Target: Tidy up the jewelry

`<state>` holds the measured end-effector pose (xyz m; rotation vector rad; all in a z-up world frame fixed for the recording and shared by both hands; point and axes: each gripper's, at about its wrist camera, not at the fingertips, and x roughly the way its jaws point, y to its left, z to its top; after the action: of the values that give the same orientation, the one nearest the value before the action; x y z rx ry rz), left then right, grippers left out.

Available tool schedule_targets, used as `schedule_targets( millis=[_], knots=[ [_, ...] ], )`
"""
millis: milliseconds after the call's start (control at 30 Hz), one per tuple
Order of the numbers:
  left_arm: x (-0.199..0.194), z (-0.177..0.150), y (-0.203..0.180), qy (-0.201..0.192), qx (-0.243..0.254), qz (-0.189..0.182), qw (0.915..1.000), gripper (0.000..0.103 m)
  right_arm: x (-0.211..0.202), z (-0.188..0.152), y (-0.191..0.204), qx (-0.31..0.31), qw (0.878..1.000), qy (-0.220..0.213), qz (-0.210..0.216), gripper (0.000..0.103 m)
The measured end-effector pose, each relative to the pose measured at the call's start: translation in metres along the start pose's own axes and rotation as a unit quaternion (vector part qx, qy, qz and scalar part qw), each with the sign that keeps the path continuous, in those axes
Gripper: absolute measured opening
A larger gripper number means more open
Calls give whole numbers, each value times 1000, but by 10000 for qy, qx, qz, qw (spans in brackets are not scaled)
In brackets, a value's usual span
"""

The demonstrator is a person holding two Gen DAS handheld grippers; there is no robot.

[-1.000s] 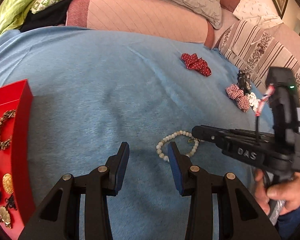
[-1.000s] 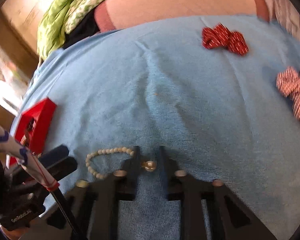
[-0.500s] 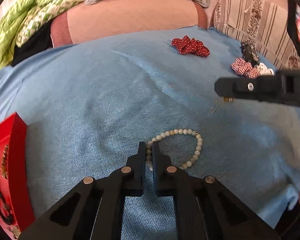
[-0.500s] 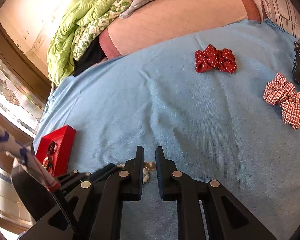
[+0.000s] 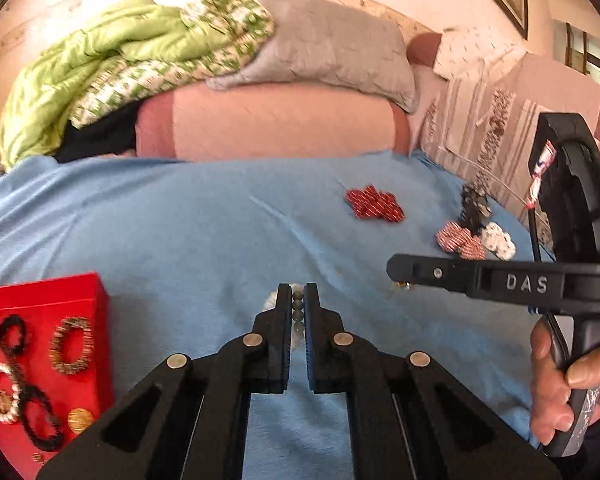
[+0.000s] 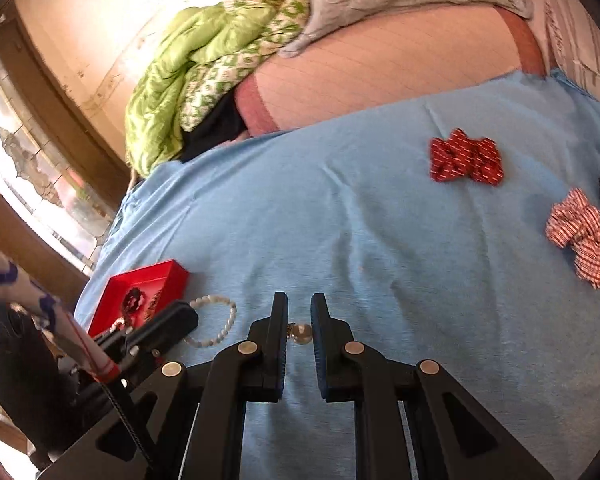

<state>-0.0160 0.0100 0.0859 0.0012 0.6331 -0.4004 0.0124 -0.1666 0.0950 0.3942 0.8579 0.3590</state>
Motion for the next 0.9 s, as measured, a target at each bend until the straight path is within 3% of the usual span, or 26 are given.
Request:
schedule_targets(
  millis=[467, 900],
  knots=[
    [-71, 0, 58, -514, -558, 380, 9964, 5, 17, -16, 83, -727, 9958, 148, 541, 13],
    [-144, -53, 159, -504, -1625, 979, 9805, 5, 43, -49, 170, -1418, 9815, 449, 1203, 13]
  ],
)
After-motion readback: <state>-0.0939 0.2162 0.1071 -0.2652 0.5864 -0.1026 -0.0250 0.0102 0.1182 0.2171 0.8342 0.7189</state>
